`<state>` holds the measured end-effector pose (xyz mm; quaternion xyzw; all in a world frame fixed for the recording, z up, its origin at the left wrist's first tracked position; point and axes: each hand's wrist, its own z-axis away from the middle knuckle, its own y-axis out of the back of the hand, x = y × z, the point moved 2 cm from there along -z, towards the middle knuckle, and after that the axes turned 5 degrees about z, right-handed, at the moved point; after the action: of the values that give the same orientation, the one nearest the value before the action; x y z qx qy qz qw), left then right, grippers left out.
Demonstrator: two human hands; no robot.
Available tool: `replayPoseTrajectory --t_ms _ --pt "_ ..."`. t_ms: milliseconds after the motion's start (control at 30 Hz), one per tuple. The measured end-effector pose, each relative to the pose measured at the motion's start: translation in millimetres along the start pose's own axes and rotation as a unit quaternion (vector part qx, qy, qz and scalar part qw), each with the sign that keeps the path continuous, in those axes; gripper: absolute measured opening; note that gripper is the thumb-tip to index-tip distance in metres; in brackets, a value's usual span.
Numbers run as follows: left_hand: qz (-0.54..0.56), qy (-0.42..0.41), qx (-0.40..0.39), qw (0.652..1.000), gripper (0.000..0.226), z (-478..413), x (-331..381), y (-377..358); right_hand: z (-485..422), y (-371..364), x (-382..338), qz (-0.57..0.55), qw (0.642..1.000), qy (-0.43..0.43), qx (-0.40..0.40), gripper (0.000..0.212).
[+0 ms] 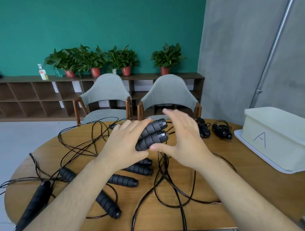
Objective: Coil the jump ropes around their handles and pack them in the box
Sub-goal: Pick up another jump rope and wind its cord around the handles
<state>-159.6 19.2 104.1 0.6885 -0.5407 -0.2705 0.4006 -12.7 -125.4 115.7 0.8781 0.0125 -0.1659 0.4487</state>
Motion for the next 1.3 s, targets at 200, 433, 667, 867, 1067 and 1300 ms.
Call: replayPoseTrajectory --t_ms 200,433,667,867,1067,1300 --pt "-0.011 -0.002 0.030 0.999 0.075 4.4 -8.6 7.4 -6.2 -2.9 7.2 -0.259 0.960 -0.043 -0.093 0.060" --pt "0.037 -0.025 -0.029 0.999 0.091 10.2 -20.3 11.9 -9.0 -0.8 5.5 -0.269 0.961 -0.017 -0.061 0.053" --pt "-0.029 -0.042 0.006 0.999 0.072 -7.3 -23.0 30.7 -21.4 4.8 15.2 -0.177 0.981 -0.009 -0.081 0.075" --pt "-0.025 0.013 0.041 0.999 0.092 -24.5 -29.1 55.1 -21.8 3.7 27.9 -0.154 0.987 -0.007 0.039 0.040" --pt "-0.064 0.017 0.103 0.992 0.089 -39.1 -22.9 62.2 -16.4 -33.1 17.8 -0.296 0.944 -0.136 -0.045 0.049" --pt "-0.203 -0.023 0.068 0.977 0.074 -69.4 -38.2 52.0 -45.2 -20.8 -25.5 0.060 0.990 -0.044 -0.123 0.031"
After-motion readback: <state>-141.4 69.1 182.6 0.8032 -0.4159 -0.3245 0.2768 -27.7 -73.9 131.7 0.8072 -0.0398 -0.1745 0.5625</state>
